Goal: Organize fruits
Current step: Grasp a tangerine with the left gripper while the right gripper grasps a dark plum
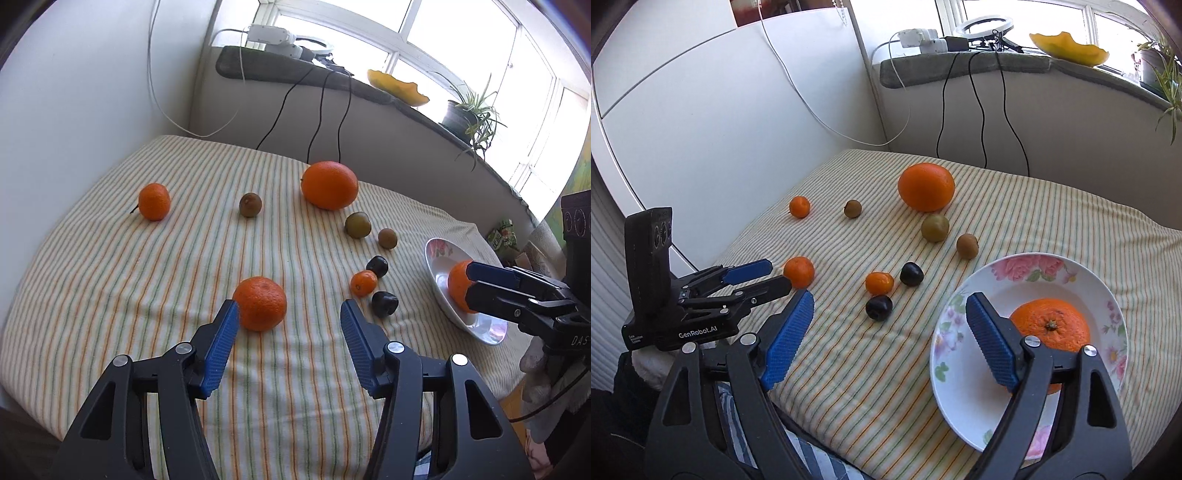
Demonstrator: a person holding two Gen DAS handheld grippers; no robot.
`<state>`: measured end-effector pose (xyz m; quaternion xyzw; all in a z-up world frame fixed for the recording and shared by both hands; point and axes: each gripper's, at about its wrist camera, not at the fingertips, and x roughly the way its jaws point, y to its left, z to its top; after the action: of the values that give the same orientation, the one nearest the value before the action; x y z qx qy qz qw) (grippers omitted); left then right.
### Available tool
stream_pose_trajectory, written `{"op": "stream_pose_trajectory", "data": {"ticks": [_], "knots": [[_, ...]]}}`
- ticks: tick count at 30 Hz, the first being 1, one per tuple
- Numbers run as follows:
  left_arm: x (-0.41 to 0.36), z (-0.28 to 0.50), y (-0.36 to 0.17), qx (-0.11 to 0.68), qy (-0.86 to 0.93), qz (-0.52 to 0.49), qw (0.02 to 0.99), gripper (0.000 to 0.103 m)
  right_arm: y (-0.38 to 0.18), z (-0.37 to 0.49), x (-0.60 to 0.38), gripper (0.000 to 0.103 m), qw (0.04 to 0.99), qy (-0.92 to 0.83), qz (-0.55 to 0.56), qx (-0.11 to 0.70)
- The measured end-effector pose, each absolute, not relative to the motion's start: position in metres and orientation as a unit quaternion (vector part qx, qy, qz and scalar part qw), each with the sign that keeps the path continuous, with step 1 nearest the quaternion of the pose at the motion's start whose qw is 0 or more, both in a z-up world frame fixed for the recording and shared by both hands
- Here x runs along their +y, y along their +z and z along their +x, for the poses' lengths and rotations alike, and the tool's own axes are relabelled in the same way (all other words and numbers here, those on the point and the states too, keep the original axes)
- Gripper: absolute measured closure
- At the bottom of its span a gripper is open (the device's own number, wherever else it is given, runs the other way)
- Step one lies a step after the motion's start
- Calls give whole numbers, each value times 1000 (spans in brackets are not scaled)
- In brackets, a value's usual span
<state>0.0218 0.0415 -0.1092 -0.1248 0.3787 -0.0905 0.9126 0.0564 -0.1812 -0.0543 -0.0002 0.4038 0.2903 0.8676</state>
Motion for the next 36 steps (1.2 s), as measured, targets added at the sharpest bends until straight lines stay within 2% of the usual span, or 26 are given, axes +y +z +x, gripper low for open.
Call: {"op": "stream_pose_trajectory", "data": {"ticks": [2, 4, 10, 27, 31, 36], "knots": [[45, 23, -113, 381, -86, -126, 912, 50, -64, 58, -170, 27, 861, 293, -12, 415], [46, 23, -115, 382, -86, -126, 911, 52, -74, 61, -160, 38, 856, 292, -22, 426], [52, 31, -125, 391, -88, -132, 907, 55, -96, 70, -137, 52, 851, 270, -69, 446], [54, 48, -138, 408, -88, -125, 900, 59, -117, 88, -120, 64, 840, 254, -112, 466], [53, 49, -138, 407, -92, -127, 900, 64, -119, 88, -116, 72, 838, 254, -126, 467], [52, 50, -136, 406, -90, -125, 901, 65, -116, 87, -115, 77, 838, 256, -129, 464]]}}
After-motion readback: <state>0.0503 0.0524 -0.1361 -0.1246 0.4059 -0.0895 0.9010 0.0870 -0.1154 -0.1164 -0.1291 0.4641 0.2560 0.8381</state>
